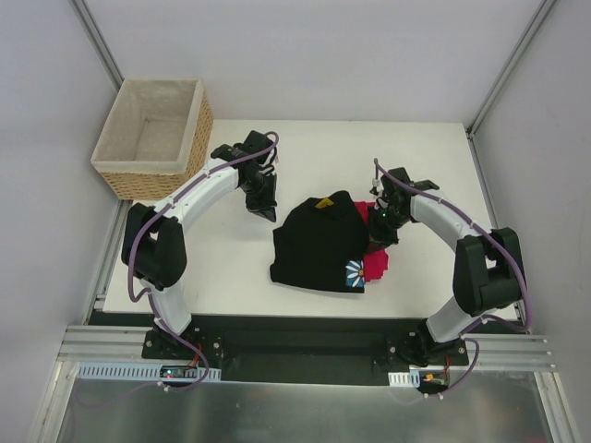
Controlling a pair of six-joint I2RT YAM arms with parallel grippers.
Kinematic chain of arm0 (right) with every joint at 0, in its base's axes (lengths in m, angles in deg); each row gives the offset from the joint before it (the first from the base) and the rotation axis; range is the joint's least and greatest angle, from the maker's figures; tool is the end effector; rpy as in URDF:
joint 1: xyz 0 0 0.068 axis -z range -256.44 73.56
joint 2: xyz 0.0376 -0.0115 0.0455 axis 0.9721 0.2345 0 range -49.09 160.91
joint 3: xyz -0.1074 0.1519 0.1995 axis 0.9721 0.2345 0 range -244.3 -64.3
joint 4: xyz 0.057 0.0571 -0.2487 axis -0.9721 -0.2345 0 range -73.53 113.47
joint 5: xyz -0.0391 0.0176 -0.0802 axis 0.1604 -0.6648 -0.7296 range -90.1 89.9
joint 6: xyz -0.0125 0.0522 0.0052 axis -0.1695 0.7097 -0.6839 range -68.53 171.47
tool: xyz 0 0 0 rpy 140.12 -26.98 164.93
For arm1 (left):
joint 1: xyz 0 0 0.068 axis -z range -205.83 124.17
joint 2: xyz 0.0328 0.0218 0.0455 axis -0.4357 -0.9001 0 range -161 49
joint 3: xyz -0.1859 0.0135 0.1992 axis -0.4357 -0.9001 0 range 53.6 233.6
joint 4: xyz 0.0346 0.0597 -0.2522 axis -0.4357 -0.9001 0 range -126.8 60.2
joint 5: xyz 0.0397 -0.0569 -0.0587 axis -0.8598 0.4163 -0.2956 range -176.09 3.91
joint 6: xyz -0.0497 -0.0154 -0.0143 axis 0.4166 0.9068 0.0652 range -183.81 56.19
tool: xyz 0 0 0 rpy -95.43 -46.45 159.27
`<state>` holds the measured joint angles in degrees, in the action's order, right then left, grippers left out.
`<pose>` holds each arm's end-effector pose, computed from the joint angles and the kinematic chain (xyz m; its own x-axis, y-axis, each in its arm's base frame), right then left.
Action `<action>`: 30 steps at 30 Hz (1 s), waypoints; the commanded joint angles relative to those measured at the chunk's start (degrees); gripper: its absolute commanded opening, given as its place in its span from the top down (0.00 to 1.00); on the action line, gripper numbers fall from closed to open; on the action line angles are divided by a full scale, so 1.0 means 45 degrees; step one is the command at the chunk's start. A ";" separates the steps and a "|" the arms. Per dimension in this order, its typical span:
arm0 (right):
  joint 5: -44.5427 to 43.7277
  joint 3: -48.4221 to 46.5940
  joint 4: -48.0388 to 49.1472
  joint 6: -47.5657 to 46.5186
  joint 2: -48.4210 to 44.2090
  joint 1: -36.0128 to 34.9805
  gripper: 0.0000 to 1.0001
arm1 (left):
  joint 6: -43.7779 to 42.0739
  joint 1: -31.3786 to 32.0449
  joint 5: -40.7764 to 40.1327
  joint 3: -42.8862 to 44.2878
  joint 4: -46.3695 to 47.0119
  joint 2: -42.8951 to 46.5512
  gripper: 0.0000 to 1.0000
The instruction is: Fold and stack the t-shirts
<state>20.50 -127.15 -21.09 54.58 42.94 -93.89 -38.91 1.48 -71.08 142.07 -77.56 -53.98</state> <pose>0.2850 0.1027 0.2073 -0.9348 -0.2405 -0.2613 -0.3244 0.8778 0.3524 0.3350 -0.1834 0.2715 -0.9450 0.0303 -0.3255 0.1680 0.8993 -0.4038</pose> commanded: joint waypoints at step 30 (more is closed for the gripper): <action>0.0363 0.0059 -0.0178 -0.0399 -0.1604 0.0245 0.70 | 0.0149 0.0240 0.0084 0.0536 -0.0400 -0.0260 0.99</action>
<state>20.15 -127.58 -23.89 52.70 34.68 -93.02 -38.88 1.98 -71.11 142.51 -78.15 -55.66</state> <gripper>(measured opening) 0.295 0.014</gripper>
